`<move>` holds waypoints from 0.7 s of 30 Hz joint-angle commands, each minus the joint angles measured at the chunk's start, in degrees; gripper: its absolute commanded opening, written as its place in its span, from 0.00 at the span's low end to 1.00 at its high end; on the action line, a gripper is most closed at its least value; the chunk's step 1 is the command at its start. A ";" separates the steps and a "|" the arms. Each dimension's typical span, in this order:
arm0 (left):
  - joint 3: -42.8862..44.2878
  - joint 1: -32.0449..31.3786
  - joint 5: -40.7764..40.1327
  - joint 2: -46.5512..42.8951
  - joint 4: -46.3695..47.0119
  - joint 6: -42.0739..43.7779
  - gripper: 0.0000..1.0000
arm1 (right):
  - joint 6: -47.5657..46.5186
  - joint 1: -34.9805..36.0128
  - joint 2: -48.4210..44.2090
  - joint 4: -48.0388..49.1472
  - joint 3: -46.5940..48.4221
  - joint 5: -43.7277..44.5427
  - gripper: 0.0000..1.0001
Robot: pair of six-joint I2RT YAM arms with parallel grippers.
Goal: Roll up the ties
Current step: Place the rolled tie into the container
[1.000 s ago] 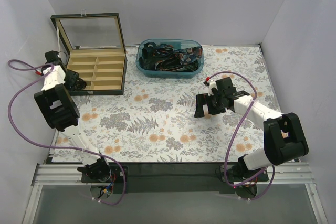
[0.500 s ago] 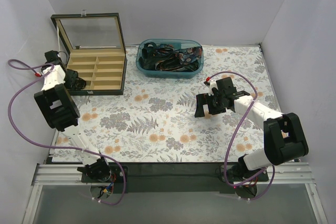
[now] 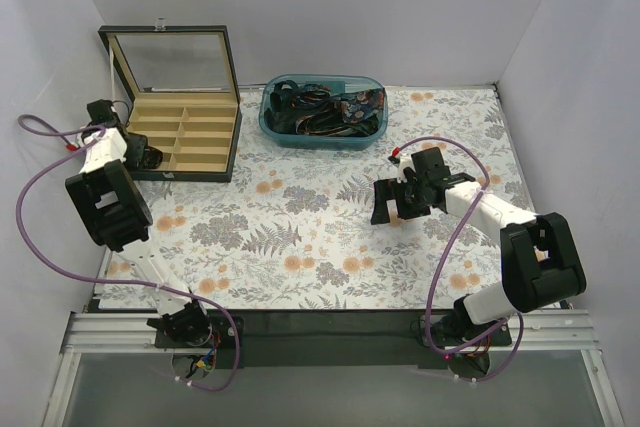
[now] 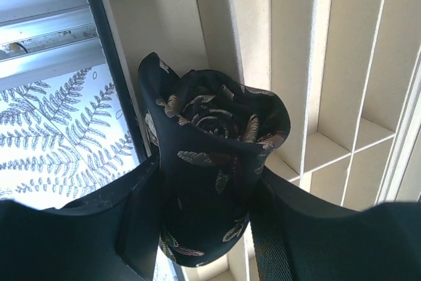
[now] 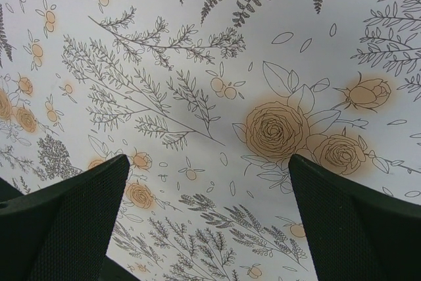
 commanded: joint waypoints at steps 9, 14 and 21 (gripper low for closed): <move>-1.55 0.17 -1.47 1.26 -0.13 0.63 0.10 | -0.43 -0.59 0.46 1.64 -0.51 -1.65 0.96; -1.73 -0.01 -1.03 2.40 -0.75 1.69 0.18 | -0.52 -0.50 0.45 1.91 -0.77 -1.82 0.96; 0.47 -0.09 -1.56 1.17 -1.89 2.48 0.29 | -0.52 -0.68 0.54 2.00 -0.60 -2.44 0.96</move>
